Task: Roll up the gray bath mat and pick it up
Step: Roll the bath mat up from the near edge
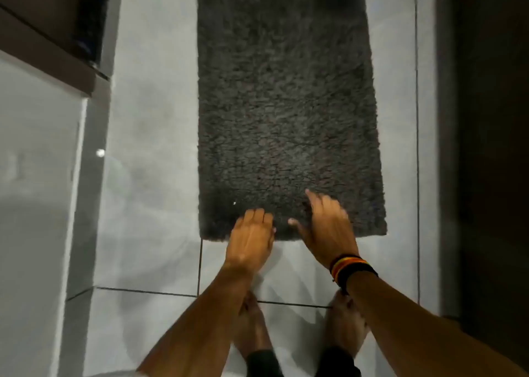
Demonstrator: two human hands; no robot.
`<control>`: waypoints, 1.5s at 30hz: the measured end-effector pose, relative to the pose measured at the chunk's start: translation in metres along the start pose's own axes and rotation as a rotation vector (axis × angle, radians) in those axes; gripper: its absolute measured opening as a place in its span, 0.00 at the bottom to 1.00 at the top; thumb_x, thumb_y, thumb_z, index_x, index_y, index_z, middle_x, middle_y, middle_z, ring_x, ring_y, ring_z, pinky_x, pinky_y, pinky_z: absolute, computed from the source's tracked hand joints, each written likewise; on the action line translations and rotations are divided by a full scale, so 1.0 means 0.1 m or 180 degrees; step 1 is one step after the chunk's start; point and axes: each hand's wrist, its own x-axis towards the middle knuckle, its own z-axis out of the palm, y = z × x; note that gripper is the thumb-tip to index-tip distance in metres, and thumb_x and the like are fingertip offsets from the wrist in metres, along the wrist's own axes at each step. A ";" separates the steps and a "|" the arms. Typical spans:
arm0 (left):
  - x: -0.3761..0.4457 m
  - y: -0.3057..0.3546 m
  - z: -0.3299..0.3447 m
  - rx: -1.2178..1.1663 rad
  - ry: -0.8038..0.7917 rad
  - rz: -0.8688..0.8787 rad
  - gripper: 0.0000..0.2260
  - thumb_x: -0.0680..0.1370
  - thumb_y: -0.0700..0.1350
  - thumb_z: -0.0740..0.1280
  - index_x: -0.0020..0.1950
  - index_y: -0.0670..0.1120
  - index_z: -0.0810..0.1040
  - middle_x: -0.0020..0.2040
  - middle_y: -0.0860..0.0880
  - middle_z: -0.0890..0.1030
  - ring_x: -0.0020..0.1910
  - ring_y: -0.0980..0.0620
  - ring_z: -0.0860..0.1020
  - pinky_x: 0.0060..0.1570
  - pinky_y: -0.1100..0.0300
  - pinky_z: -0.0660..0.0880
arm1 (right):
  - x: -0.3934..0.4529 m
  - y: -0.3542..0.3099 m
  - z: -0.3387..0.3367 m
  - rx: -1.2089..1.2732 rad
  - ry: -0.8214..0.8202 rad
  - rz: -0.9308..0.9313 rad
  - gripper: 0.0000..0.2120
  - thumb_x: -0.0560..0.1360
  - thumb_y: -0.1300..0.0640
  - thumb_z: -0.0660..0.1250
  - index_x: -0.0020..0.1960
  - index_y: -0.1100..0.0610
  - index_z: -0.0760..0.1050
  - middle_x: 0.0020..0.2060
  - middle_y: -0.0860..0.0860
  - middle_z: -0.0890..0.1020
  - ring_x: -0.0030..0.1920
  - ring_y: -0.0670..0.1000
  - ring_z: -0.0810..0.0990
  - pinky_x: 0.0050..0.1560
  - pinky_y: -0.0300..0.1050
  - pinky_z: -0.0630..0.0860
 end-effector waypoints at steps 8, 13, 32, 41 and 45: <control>0.49 -0.18 0.79 0.1014 -0.0107 0.0532 0.34 0.76 0.63 0.71 0.74 0.44 0.69 0.69 0.41 0.72 0.69 0.41 0.70 0.70 0.45 0.70 | 0.24 0.65 0.83 -0.1558 -0.0795 -0.0881 0.27 0.65 0.44 0.78 0.57 0.55 0.75 0.50 0.56 0.79 0.52 0.60 0.77 0.53 0.59 0.75; 0.53 -0.29 0.87 0.1566 -0.0011 0.0806 0.29 0.79 0.55 0.70 0.75 0.41 0.70 0.73 0.38 0.74 0.73 0.38 0.72 0.73 0.43 0.71 | 0.41 0.82 0.86 -0.1742 -0.0556 -0.1589 0.18 0.66 0.46 0.71 0.49 0.56 0.74 0.42 0.56 0.77 0.43 0.60 0.76 0.47 0.56 0.73; 1.39 -0.51 0.06 -0.1201 -0.1417 -0.0738 0.20 0.82 0.60 0.65 0.67 0.48 0.78 0.70 0.42 0.79 0.68 0.41 0.76 0.58 0.53 0.68 | 0.58 0.60 0.41 -0.1152 -0.0440 -0.1043 0.25 0.69 0.50 0.78 0.63 0.59 0.80 0.57 0.59 0.83 0.57 0.63 0.81 0.61 0.60 0.78; 0.63 -0.53 0.34 0.0708 0.0317 0.0302 0.29 0.78 0.60 0.69 0.74 0.44 0.73 0.70 0.43 0.76 0.67 0.42 0.76 0.69 0.46 0.73 | 0.75 0.54 0.52 -0.1444 -0.0503 -0.1007 0.19 0.75 0.65 0.68 0.66 0.60 0.76 0.57 0.60 0.82 0.53 0.62 0.80 0.56 0.57 0.78; 0.86 -0.65 0.27 0.0364 0.0102 0.0062 0.24 0.82 0.59 0.63 0.72 0.46 0.77 0.70 0.45 0.79 0.70 0.43 0.75 0.72 0.50 0.69 | 0.94 0.43 0.43 -0.1617 -0.1041 -0.0634 0.16 0.76 0.63 0.62 0.63 0.55 0.76 0.56 0.54 0.84 0.59 0.58 0.78 0.63 0.53 0.69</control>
